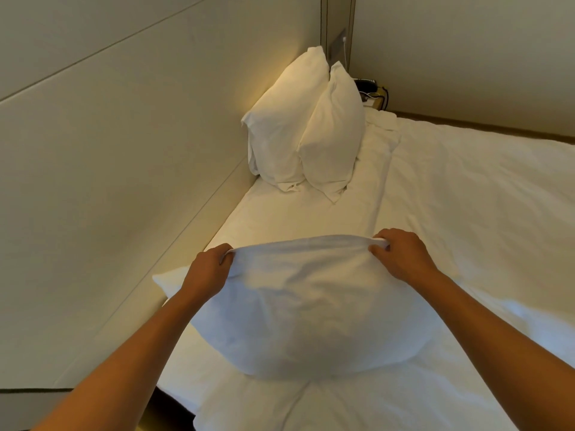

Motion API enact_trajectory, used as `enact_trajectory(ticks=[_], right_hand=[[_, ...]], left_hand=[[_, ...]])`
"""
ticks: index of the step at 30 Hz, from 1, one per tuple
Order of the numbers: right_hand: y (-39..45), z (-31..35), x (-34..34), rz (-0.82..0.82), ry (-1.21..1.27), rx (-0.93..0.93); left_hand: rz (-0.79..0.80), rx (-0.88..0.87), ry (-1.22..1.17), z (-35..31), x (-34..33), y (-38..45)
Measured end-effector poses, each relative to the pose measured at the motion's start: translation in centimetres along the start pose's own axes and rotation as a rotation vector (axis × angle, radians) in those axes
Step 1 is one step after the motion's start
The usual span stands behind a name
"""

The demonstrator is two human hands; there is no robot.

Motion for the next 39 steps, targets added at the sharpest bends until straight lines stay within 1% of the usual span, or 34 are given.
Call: enact_trajectory(ticks=[2,7,11,14,19,23,26,29,33,36,39], right_hand=[[0.2,0.3,0.2,-0.008,0.001,-0.009],[0.6,3.1,2.2,-0.150,0.051,0.039],[1.5,5.9,3.5,-0.242,0.074,0.062],[3.1,8.5,4.5,-0.302,0.066,0.082],[7.8,14.9,6.0,-0.352,0.090,0.206],[12.2,20.1,6.1,-0.362,0.150,0.285],[14.6,22.5,5.3,-0.373,0.172,0.316],[16.3,23.4,3.1,-0.325,0.186,0.323],[17.8,23.2,-1.1,-0.247,0.228,0.301],[19.1,22.2,-3.7,-0.201,0.231,0.255],[20.8,21.5,-4.9,-0.191,0.246,0.221]], left_hand=[[-0.010,-0.014,0.031,-0.1,0.2,0.4],[-0.036,-0.042,0.034,0.5,1.6,1.3],[-0.061,-0.053,-0.023,0.8,3.8,2.2],[-0.089,-0.050,-0.055,1.4,6.1,2.8],[-0.182,-0.011,-0.099,3.9,11.9,3.0],[-0.274,0.066,-0.139,6.7,16.7,2.5],[-0.330,0.107,-0.152,8.6,18.8,2.0],[-0.328,0.154,-0.186,10.3,18.8,1.4],[-0.279,0.210,-0.170,12.1,16.7,1.1],[-0.225,0.247,-0.141,12.6,14.8,1.4],[-0.193,0.265,-0.136,12.2,13.9,2.3]])
Point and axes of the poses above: each hand's wrist, its own y-axis towards the middle knuckle, its own x-axis out of the back of the hand, z = x × y, the point moved 8 cm from there along y, towards the middle knuckle, and after that the axes turned 13 degrees about x, right-handed, at the moved point
